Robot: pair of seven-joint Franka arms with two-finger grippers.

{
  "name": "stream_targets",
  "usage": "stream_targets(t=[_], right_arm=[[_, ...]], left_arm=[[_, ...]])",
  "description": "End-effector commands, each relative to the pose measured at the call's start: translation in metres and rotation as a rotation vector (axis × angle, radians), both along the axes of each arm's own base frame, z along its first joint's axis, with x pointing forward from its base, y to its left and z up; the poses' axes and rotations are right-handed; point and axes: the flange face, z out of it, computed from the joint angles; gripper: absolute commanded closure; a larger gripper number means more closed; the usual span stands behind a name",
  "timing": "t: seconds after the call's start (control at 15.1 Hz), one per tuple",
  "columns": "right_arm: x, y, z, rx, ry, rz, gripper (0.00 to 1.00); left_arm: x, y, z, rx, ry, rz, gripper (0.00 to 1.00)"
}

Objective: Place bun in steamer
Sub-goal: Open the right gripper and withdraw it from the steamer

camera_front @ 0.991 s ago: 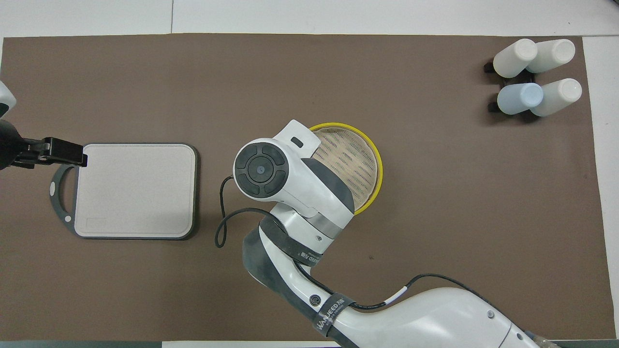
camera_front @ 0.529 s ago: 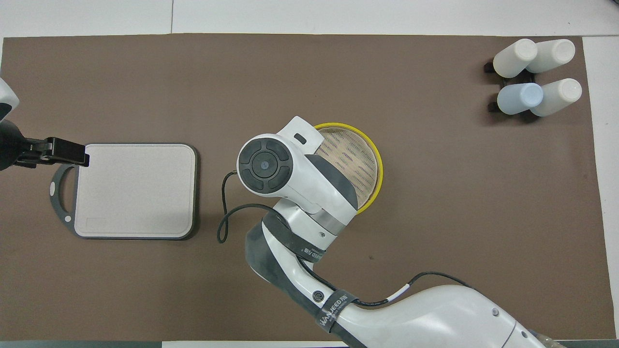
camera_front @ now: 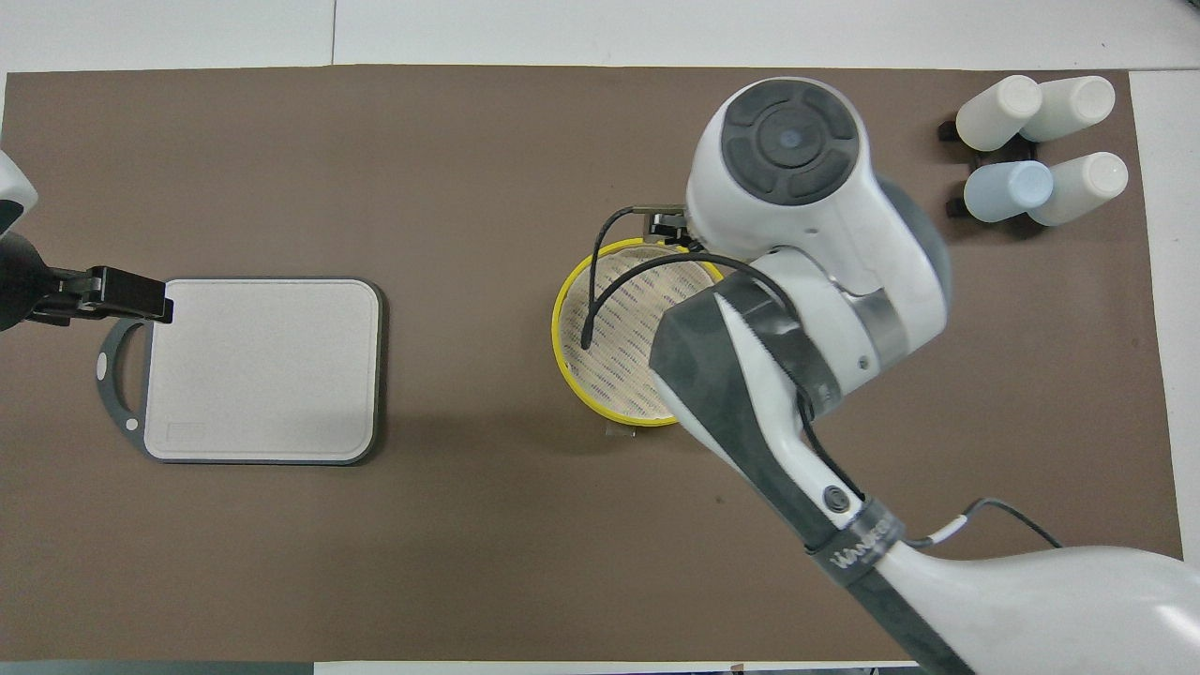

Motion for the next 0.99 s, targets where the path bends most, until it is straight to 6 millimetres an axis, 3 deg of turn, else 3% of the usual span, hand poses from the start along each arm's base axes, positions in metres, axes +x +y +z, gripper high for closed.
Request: stream_targets(t=[0.0, 0.2, 0.4, 0.66, 0.93], right_arm=[[-0.001, -0.065, 0.013, -0.019, 0.087, 0.037, 0.00], [-0.001, -0.154, 0.029, -0.023, 0.149, 0.028, 0.00], [-0.025, -0.198, 0.036, 0.093, 0.184, 0.005, 0.00], [-0.068, -0.197, 0.040, 0.078, 0.163, 0.042, 0.00], [-0.071, -0.197, 0.041, 0.083, 0.159, 0.048, 0.00]], left_arm=[[-0.006, 0.001, 0.002, 0.011, -0.013, -0.017, 0.00], [-0.006, 0.001, 0.002, 0.016, -0.013, -0.017, 0.00], [-0.006, 0.001, 0.002, 0.016, -0.016, -0.017, 0.00], [-0.006, 0.001, 0.002, 0.016, -0.016, -0.017, 0.00], [-0.006, 0.001, 0.002, 0.016, -0.016, -0.017, 0.00]])
